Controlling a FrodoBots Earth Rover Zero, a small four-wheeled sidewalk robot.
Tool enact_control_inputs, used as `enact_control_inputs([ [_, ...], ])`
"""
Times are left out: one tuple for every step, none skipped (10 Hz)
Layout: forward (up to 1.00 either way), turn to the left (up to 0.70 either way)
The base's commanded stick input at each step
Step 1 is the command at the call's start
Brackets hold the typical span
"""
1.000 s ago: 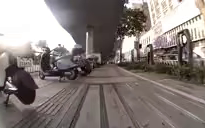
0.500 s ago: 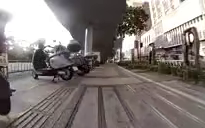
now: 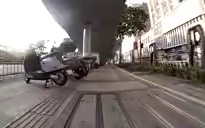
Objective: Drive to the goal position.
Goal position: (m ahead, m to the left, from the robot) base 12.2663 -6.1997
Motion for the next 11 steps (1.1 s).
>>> enact_control_inputs([
  [0.7, -0.12],
  [0.7, -0.08],
  [0.7, -0.01],
  [0.7, 0.0],
  [0.7, 0.0],
  [0.7, 0.0],
  [0.7, 0.0],
  [0.7, 0.0],
  [0.7, 0.0],
  [0.7, 0.0],
  [0.7, 0.0],
])
